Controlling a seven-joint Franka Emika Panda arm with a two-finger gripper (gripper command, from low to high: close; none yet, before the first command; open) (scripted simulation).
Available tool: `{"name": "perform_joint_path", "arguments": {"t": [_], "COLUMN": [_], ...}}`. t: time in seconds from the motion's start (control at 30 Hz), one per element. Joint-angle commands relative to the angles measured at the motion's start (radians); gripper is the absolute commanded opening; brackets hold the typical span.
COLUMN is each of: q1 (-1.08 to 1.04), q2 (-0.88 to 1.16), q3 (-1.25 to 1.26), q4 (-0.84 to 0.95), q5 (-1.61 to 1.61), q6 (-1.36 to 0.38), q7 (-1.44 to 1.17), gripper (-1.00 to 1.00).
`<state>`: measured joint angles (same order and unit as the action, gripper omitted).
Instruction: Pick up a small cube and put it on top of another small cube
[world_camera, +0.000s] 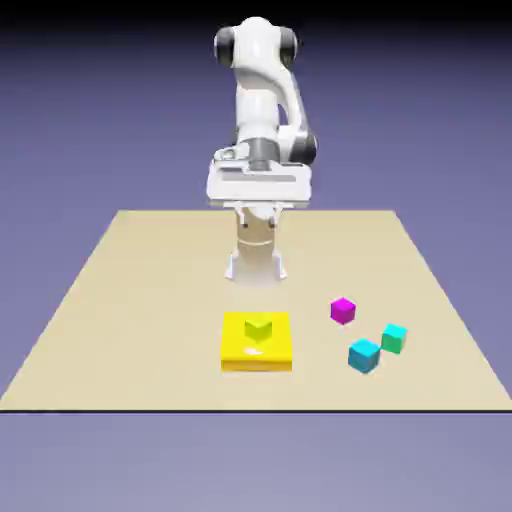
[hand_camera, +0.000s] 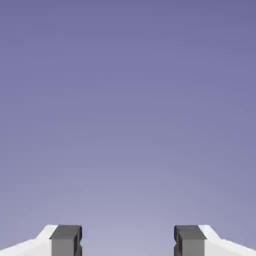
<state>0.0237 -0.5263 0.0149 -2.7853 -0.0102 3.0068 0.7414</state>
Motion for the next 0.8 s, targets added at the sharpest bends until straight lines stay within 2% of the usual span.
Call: {"name": "perform_joint_path", "arguments": {"t": [0.0,0.77], "q1": [0.01,0.23], "q2": [0.036,0.858], "q3": [0.012,0.292], "q4": [0.02,0.484], "q5": [-0.008,-0.199], "q6": [-0.025,-0.594], "q7": [0.0,0.008], "gripper": [0.0,0.0]}}
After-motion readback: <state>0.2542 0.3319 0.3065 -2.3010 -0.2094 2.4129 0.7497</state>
